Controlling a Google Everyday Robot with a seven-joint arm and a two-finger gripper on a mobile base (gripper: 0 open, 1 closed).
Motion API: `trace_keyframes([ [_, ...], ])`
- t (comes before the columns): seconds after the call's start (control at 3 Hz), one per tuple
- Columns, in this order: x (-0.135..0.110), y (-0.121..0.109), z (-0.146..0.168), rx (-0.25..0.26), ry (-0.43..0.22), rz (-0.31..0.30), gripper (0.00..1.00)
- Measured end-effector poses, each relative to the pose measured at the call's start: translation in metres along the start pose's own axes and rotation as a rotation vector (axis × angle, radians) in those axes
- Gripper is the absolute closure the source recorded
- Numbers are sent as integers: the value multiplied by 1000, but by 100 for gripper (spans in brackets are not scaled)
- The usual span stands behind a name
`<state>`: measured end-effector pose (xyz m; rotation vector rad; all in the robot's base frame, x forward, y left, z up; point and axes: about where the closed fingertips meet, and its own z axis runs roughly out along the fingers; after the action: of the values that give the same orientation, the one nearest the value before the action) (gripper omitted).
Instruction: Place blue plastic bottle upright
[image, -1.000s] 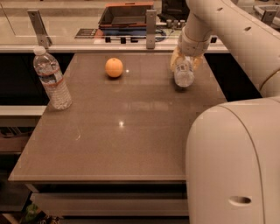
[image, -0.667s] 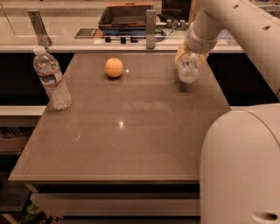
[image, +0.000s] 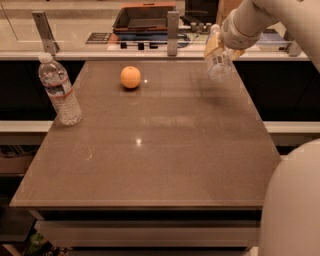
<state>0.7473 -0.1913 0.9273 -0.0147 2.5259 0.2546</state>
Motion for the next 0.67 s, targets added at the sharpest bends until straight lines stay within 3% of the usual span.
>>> trace_keyframes([
  [0.67, -14, 13, -24, -74, -148, -35, 100],
])
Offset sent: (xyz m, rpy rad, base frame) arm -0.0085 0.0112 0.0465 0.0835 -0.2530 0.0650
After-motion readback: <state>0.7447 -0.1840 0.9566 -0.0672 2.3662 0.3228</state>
